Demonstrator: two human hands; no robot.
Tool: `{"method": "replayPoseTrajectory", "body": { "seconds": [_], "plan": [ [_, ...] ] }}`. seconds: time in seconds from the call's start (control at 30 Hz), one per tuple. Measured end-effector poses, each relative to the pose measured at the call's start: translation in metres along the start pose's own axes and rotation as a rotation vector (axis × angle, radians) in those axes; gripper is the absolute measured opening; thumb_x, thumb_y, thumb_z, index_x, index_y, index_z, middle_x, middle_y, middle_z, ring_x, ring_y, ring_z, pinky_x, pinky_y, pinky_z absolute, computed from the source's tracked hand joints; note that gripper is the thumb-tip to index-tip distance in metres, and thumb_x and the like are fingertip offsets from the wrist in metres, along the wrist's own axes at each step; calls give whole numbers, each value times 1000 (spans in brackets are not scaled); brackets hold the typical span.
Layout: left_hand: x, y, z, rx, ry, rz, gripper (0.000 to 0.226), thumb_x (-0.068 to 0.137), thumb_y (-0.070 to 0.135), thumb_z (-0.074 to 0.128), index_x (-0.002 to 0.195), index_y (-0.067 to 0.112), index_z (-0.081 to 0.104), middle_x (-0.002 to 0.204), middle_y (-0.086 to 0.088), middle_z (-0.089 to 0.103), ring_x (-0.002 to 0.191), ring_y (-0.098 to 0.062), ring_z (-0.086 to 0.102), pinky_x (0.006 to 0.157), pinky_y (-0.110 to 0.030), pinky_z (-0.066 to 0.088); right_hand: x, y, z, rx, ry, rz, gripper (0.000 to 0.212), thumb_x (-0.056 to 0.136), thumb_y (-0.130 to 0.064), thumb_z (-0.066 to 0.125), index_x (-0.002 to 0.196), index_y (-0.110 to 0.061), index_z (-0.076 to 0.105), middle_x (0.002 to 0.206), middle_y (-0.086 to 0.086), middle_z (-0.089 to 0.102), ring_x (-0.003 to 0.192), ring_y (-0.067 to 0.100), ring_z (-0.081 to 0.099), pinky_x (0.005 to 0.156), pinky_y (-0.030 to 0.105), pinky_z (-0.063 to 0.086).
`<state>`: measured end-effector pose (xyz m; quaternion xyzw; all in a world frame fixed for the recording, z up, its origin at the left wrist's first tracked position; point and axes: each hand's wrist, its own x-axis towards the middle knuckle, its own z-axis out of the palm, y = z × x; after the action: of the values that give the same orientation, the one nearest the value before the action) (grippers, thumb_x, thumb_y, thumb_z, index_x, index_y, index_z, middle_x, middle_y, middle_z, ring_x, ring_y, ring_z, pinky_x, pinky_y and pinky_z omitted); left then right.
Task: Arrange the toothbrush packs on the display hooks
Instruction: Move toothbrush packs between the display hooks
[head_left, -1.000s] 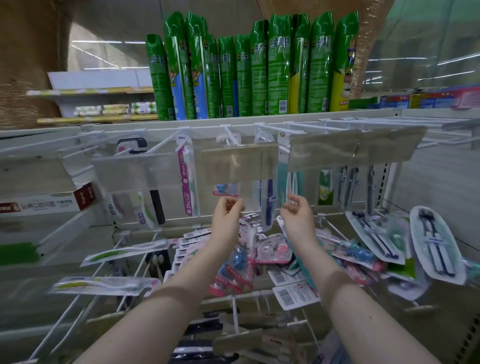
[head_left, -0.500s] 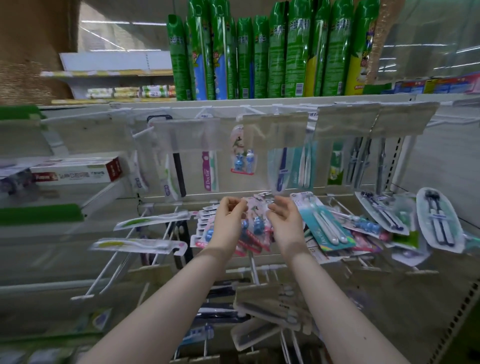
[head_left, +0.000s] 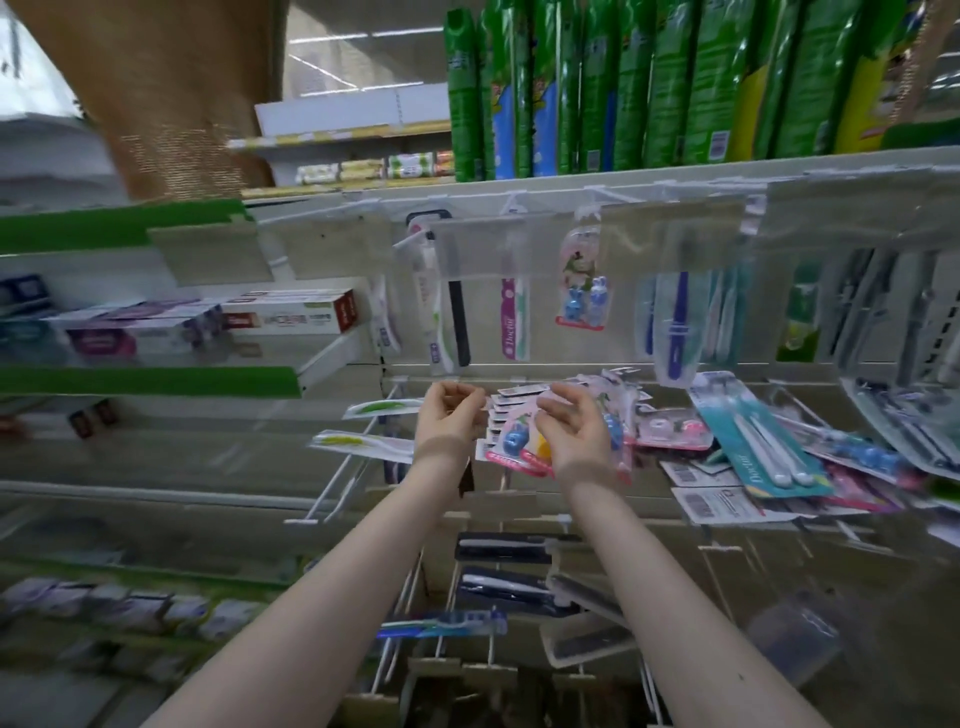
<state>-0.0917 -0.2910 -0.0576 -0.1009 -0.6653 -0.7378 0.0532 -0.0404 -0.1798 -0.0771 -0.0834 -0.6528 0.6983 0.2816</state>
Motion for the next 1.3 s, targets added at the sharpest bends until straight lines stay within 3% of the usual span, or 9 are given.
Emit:
{"method": "replayPoseTrajectory", "body": {
  "seconds": [0.13,0.27,0.37,0.5,0.63,0.8,0.97,1.3],
  "plan": [
    [26,-2,-23,55,-10,45,13,88,12,62,83,17,52,80,-1,56,73,-15,52,70,-27,45,8,-3,30,-23,-33,-11,29,93,-8,53,119,-20,49,118,1,58,104,9,54,81,16,41],
    [59,-5,-45,109,-23,102,16,86,16,65,95,15,51,88,0,57,81,-11,56,69,-19,45,23,-1,66,-44,-54,-22,34,94,-9,52,125,-21,47,117,-3,57,108,8,53,90,20,41],
    [94,-9,-55,155,13,125,25,82,16,70,95,15,49,89,1,57,84,-16,57,76,-26,48,36,1,96,-48,6,-29,32,93,-7,52,122,-20,47,117,0,57,111,14,54,96,27,42],
    [138,-18,-53,261,1,108,36,79,24,73,104,15,48,102,-2,58,92,-18,58,82,-30,48,51,6,121,-64,72,-42,30,93,-8,53,117,-25,47,117,0,57,108,12,54,92,26,42],
    [169,-31,-44,293,-94,90,44,80,25,72,116,11,51,115,-6,58,103,-20,56,91,-33,46,60,12,133,-75,163,-45,28,92,-8,54,115,-24,49,115,2,59,108,13,55,93,28,44],
    [181,-38,-36,241,-123,129,38,79,21,71,110,12,52,111,-6,59,101,-21,57,89,-33,46,66,15,138,-79,196,-42,30,93,-8,53,119,-21,48,117,2,58,104,10,55,95,31,45],
    [190,-37,-31,225,-114,144,37,78,23,72,108,13,53,112,-8,57,103,-22,56,93,-37,46,74,16,140,-107,192,-54,32,93,-7,53,121,-20,48,120,3,57,106,11,55,81,19,42],
    [195,-39,-26,235,-90,138,47,69,40,79,97,16,50,107,-7,51,94,-22,56,91,-42,48,76,17,139,-135,158,-33,35,94,-12,52,127,-20,45,124,1,55,111,12,53,89,24,41]
  ]
}}
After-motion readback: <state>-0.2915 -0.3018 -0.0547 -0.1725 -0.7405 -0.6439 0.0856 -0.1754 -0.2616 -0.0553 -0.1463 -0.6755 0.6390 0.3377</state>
